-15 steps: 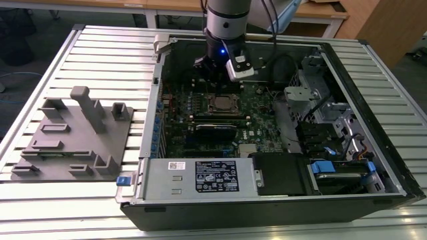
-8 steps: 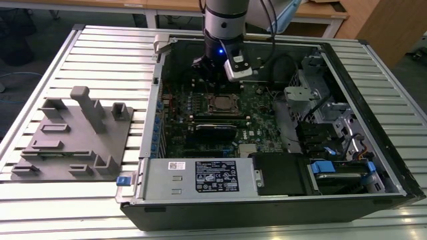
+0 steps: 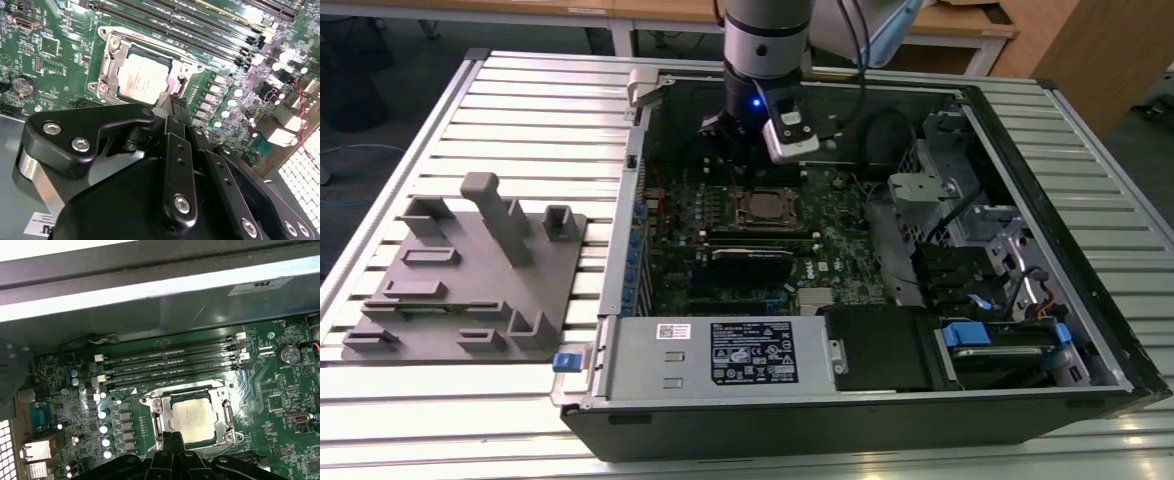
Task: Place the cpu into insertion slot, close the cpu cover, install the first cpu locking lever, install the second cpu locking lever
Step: 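Install the first cpu locking lever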
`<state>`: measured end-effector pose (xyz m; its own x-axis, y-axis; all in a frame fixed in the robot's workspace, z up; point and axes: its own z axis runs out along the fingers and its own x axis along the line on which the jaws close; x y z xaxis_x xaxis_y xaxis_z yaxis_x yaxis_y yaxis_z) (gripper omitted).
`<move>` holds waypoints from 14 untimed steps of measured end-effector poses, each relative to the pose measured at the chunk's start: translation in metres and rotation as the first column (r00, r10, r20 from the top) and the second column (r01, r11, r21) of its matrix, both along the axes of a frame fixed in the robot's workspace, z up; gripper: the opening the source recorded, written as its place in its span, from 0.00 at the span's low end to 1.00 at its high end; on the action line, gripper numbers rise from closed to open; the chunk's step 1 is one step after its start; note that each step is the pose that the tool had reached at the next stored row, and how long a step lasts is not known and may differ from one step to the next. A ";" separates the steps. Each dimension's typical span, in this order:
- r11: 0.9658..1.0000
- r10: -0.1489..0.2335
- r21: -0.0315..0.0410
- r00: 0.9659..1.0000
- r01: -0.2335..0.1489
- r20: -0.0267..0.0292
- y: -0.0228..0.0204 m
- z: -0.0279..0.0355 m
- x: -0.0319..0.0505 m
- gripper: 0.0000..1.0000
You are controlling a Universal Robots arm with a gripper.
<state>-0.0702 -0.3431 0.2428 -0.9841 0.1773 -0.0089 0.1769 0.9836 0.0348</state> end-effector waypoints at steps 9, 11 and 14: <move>1.000 0.000 0.000 1.000 0.000 0.000 0.0000 0.0012 -0.0048 0.11; 1.000 0.000 0.000 1.000 0.000 0.000 0.0000 0.0040 -0.0048 0.11; 1.000 0.000 0.000 1.000 0.000 0.000 0.0000 0.0094 -0.0048 0.11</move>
<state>-0.0749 -0.3431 0.2522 -0.9841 0.1773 -0.0089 0.1769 0.9836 0.0347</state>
